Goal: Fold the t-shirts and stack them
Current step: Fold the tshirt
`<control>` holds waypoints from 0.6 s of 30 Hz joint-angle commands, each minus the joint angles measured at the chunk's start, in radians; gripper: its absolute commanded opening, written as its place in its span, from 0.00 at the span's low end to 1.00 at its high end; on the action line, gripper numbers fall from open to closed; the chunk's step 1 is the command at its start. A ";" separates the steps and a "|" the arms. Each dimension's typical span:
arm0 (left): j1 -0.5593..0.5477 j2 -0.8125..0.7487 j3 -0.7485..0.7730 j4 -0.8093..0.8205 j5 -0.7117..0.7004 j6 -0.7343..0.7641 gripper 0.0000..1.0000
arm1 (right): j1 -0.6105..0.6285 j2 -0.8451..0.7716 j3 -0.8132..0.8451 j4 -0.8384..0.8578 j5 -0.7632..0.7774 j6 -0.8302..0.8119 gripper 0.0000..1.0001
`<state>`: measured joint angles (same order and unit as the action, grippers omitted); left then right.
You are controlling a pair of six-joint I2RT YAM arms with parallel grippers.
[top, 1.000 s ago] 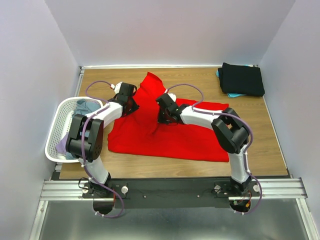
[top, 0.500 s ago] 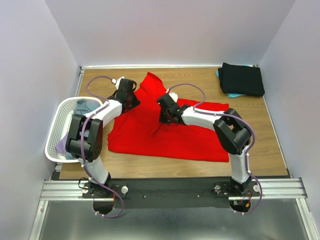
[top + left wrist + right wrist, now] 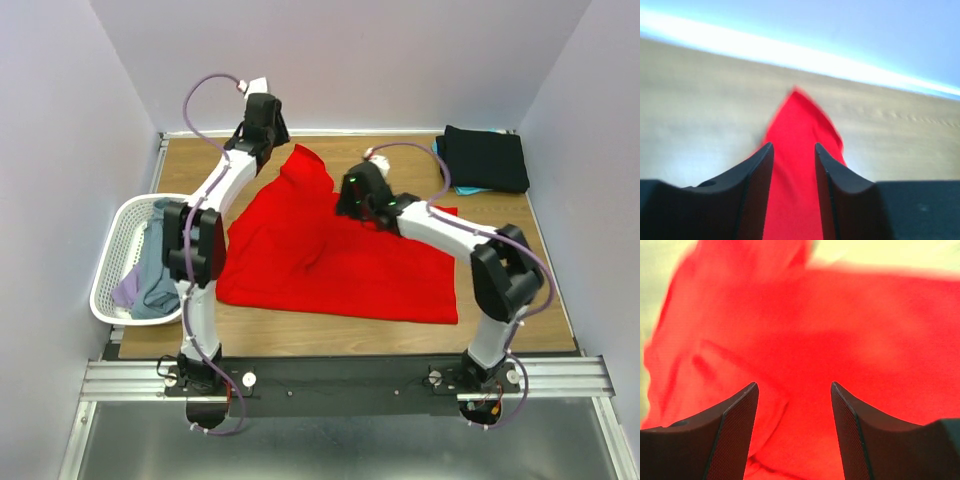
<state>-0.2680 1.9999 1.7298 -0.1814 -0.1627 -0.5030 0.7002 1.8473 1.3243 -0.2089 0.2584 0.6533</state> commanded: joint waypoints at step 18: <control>0.019 0.467 0.570 -0.340 0.006 0.419 0.56 | -0.300 -0.161 -0.122 0.006 -0.134 -0.106 0.67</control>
<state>-0.2592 2.4413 2.3131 -0.4606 -0.1783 -0.1085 0.4206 1.7100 1.2263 -0.2024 0.1555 0.5678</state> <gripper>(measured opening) 0.563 0.669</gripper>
